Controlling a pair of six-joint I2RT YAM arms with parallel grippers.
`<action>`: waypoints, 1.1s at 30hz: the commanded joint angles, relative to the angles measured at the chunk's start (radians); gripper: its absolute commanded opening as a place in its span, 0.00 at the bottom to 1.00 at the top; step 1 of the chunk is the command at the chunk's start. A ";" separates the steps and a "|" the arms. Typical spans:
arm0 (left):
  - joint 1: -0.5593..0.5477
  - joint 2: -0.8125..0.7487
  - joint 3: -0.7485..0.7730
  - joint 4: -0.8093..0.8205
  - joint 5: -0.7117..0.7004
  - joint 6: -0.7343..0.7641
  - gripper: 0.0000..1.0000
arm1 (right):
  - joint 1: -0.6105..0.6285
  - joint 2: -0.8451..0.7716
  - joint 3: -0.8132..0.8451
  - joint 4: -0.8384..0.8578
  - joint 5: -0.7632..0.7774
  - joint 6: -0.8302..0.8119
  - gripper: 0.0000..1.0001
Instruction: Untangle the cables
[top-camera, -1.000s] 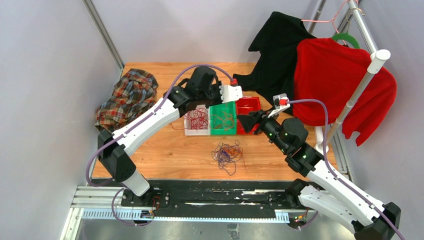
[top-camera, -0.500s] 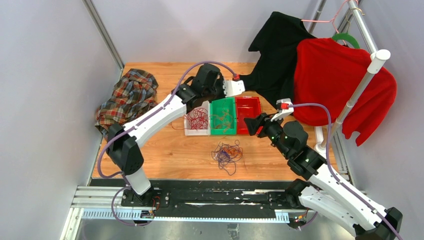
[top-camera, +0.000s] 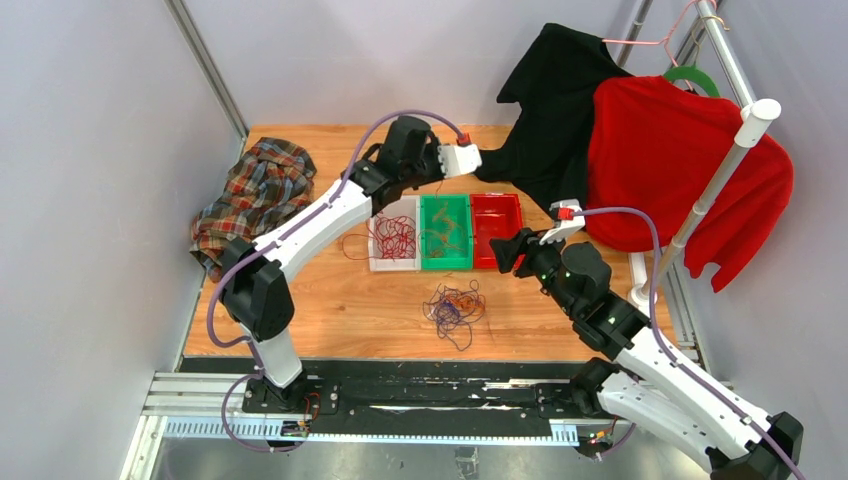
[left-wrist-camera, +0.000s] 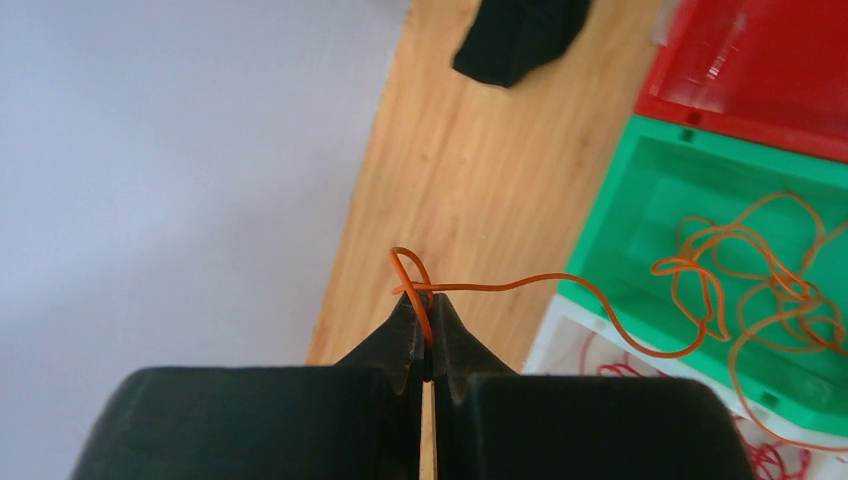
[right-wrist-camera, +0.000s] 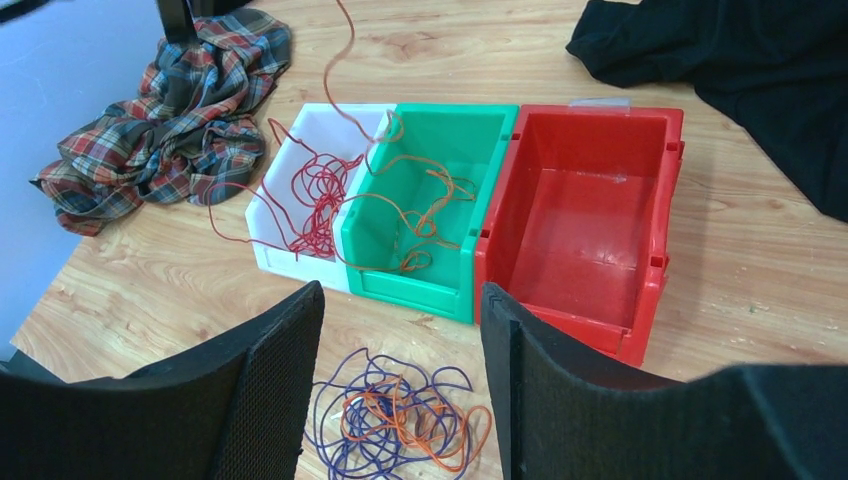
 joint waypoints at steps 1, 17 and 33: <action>-0.031 -0.020 -0.066 0.029 0.034 -0.008 0.01 | -0.016 -0.008 -0.014 0.009 0.029 -0.007 0.59; -0.100 0.132 -0.136 -0.031 0.063 -0.196 0.13 | -0.028 -0.065 -0.030 -0.042 0.062 0.001 0.58; -0.022 0.055 0.100 -0.422 0.239 -0.295 0.90 | -0.031 -0.065 -0.046 -0.071 0.052 -0.016 0.69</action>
